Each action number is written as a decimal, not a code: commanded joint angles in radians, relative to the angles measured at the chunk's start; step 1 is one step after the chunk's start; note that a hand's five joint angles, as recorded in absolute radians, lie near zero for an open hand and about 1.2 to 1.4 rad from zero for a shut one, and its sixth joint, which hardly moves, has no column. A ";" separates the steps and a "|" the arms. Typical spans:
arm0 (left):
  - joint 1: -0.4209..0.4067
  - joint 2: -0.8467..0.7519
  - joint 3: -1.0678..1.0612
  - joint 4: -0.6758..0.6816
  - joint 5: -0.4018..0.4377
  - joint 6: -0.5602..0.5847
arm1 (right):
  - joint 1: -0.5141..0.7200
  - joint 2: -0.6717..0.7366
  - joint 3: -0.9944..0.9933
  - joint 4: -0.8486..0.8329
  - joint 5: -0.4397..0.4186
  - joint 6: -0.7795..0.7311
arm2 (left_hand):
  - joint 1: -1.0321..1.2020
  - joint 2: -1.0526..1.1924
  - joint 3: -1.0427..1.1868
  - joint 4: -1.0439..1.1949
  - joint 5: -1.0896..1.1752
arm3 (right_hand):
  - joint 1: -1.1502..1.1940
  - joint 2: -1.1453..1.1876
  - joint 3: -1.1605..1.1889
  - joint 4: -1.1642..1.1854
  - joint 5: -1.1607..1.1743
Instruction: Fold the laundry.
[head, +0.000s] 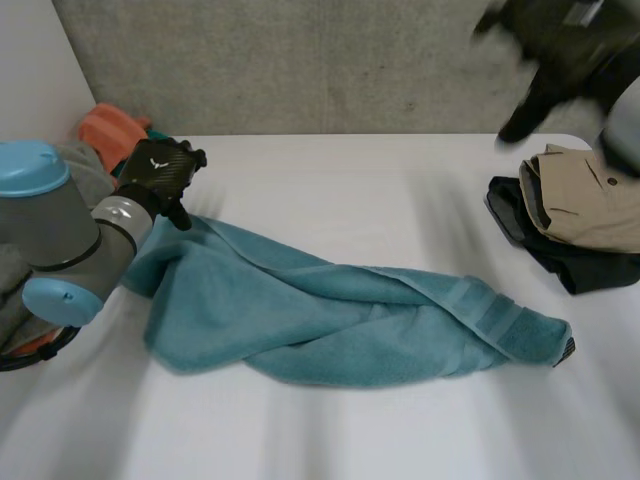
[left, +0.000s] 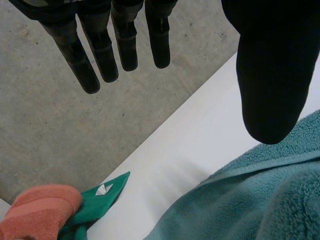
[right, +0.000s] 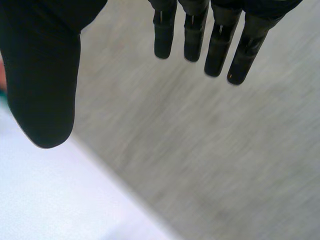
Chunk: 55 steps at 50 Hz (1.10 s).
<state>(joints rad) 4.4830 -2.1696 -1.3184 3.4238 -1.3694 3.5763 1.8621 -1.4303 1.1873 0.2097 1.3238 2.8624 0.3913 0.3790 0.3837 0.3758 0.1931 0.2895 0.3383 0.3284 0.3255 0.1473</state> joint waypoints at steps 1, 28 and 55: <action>-0.001 -0.027 0.015 -0.001 0.001 0.007 | 0.092 0.187 0.040 0.166 0.053 -0.071 | 0.001 0.014 0.009 0.017 0.025 | -0.025 -0.074 -0.064 -0.061 -0.058; -0.021 -0.006 -0.053 -0.003 0.000 0.002 | 0.187 0.422 0.015 -0.136 0.239 0.044 | -0.092 -0.080 -0.085 -0.077 -0.069 | 1.107 1.058 1.068 1.071 1.074; -0.082 -0.095 0.067 0.006 -0.010 0.002 | 0.270 -0.073 0.164 -0.026 0.060 -0.146 | -0.148 -0.136 -0.141 -0.133 -0.125 | 1.107 1.058 1.068 1.071 1.074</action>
<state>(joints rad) 4.4140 -2.2251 -1.3076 3.4297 -1.3755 3.5773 2.1160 -1.4398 1.2660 0.1904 1.4080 2.7992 0.2529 0.2430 0.2525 0.2458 0.0644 0.9770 1.1719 1.1757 1.1885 0.9815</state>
